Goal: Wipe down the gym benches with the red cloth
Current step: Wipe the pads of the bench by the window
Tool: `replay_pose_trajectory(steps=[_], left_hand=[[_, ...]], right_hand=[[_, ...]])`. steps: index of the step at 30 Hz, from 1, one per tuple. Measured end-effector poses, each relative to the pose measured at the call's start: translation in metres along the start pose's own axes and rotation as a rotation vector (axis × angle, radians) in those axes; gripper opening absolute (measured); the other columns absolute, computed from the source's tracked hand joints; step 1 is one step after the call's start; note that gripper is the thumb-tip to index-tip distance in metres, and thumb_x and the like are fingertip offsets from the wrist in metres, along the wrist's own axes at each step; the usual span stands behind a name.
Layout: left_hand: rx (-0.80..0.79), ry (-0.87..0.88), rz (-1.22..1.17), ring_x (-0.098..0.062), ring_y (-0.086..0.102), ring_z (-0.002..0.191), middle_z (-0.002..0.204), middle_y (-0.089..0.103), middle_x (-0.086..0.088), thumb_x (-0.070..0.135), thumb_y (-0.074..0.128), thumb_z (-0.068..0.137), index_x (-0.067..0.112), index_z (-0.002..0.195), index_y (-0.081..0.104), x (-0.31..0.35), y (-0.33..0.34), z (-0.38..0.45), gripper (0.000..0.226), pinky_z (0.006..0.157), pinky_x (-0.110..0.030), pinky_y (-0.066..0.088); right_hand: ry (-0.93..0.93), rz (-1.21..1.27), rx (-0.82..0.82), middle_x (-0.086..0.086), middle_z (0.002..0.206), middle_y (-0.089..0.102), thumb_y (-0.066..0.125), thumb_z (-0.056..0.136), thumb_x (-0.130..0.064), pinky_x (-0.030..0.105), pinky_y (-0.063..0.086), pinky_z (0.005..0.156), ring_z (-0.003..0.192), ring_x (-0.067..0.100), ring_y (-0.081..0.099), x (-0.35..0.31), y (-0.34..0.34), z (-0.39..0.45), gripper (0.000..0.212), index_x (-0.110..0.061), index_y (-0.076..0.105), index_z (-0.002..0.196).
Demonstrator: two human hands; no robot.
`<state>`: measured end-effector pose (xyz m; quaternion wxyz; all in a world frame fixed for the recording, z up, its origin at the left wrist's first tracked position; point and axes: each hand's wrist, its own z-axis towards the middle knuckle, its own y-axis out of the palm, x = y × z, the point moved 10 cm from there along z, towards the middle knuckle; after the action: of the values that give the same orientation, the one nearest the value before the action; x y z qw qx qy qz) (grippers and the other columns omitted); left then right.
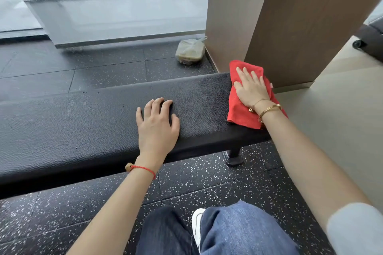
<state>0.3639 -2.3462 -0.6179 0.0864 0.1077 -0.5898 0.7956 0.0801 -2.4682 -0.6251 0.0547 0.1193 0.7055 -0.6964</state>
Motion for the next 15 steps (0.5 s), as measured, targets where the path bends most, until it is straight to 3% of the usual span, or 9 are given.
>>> replay_pose_trajectory(steps=[6,9,10,15], left_hand=[[0.006,0.002,-0.018,-0.022,0.035,0.139,0.145,0.046,0.001,0.035,0.043,0.096,0.023,0.138,0.050,-0.001,0.001,0.000,0.044,0.119,-0.051,0.019],[0.009,0.006,-0.027,-0.023,0.035,0.139,0.145,0.046,0.001,0.034,0.043,0.097,0.023,0.138,0.050,-0.002,0.002,0.000,0.044,0.119,-0.051,0.019],[0.010,0.008,-0.026,-0.023,0.035,0.139,0.145,0.046,0.000,0.034,0.044,0.097,0.022,0.138,0.050,-0.002,0.002,0.001,0.044,0.119,-0.051,0.019],[0.015,0.007,-0.011,-0.024,0.035,0.139,0.145,0.046,-0.001,0.034,0.043,0.097,0.022,0.138,0.050,-0.001,0.003,0.000,0.044,0.119,-0.052,0.019]], right_hand=[[-0.144,0.014,0.035,-0.005,0.163,0.013,0.034,0.099,-0.031,0.039,-0.002,0.123,0.150,0.018,0.009,-0.008,0.006,-0.066,0.059,-0.031,0.014,0.155],[-0.192,-0.018,0.076,-0.011,0.161,0.016,0.031,0.097,-0.038,0.023,-0.025,0.110,0.150,0.014,0.012,0.003,0.002,-0.100,0.058,-0.036,0.017,0.153],[-0.178,-0.008,0.069,-0.014,0.161,0.015,0.028,0.095,-0.041,0.022,-0.027,0.108,0.149,0.013,0.012,0.010,0.002,-0.102,0.058,-0.038,0.018,0.153],[-0.036,0.023,0.043,-0.003,0.163,0.011,0.029,0.101,-0.035,0.040,0.002,0.123,0.150,0.022,0.010,0.036,-0.002,-0.044,0.055,-0.030,0.015,0.155]])
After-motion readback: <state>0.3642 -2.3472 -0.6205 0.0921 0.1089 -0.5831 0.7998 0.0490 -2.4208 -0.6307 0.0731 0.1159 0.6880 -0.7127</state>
